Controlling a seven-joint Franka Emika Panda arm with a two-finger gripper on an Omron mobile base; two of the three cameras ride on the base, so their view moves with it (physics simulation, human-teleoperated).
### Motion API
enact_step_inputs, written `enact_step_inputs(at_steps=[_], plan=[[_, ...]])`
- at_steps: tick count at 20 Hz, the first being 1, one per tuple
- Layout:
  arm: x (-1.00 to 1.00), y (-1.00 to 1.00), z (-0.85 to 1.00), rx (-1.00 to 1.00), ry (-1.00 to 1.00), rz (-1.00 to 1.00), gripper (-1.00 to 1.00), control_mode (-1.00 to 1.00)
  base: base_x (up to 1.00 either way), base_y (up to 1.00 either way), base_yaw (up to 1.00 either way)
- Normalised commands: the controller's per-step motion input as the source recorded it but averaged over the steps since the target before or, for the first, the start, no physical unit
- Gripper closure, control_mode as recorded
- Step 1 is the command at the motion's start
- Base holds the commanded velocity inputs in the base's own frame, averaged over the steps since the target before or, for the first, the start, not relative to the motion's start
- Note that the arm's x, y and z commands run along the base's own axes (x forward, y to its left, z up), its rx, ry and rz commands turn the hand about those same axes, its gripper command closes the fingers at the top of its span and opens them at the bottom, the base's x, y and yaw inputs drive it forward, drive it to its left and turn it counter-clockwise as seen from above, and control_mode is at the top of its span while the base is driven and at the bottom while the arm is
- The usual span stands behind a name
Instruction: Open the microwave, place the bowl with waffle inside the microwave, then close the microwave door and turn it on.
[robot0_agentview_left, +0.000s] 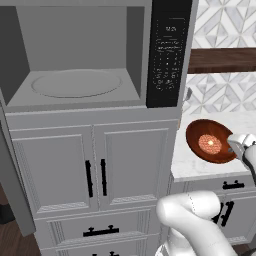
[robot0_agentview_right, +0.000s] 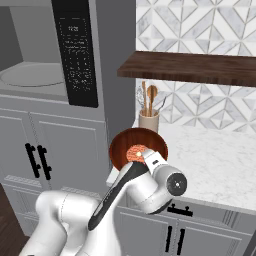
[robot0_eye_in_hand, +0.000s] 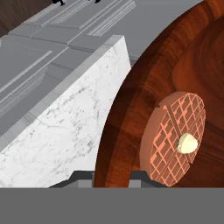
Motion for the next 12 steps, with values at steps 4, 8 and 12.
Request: enact_step_inputs(at_steps=[4, 8, 12], plan=[[-1.00, 0.10, 1.00, 0.00, -0.02, 0.01, 1.00, -1.00, 0.00, 0.00, 0.00], [-0.92, 0.23, 1.00, 0.00, 0.05, 0.00, 1.00, -1.00, 0.00, 0.00, 0.00], [-0.92, 0.29, 0.94, 0.00, 0.08, 0.00, 1.00, -1.00, 0.00, 0.00, 0.00]])
